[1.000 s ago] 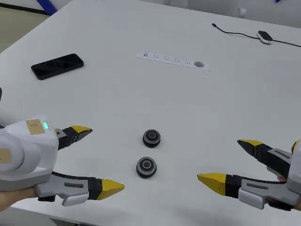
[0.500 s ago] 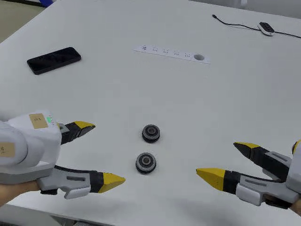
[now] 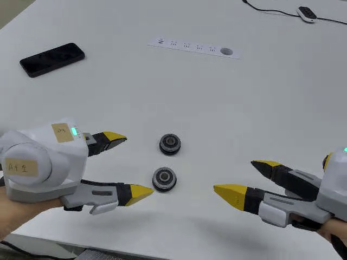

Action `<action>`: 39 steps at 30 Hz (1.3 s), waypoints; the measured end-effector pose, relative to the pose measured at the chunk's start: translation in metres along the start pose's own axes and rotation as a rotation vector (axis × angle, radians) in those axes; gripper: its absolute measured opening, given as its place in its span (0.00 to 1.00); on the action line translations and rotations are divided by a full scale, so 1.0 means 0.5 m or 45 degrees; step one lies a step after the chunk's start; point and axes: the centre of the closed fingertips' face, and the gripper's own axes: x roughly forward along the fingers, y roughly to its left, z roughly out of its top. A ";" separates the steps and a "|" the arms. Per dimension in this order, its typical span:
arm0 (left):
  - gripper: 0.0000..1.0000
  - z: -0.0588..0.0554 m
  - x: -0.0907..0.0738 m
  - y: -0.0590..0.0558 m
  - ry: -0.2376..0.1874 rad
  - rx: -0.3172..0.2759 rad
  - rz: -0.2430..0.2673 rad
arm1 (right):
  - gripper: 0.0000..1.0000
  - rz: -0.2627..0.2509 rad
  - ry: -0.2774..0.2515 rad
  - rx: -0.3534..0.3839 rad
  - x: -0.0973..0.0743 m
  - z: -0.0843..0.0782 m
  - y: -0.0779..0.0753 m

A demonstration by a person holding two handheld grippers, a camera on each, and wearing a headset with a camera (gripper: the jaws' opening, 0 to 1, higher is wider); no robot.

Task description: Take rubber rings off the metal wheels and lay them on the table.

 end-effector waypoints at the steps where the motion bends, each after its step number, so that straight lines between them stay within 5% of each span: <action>1: 0.63 -0.001 0.006 -0.001 0.010 0.014 -0.010 | 0.71 0.002 -0.010 0.003 0.000 0.004 0.001; 7: 0.57 0.002 0.038 -0.011 0.027 0.036 -0.057 | 0.69 0.017 -0.044 0.034 0.006 0.018 0.003; 16: 0.48 0.001 0.069 -0.020 0.053 0.064 -0.073 | 0.68 0.012 -0.002 0.030 0.001 -0.001 -0.006; 26: 0.39 -0.021 0.087 -0.038 0.091 0.104 -0.147 | 0.57 0.025 0.021 0.019 0.003 -0.011 -0.004; 39: 0.25 -0.031 0.090 -0.044 0.103 0.106 -0.146 | 0.51 0.029 0.067 0.008 0.016 -0.035 -0.002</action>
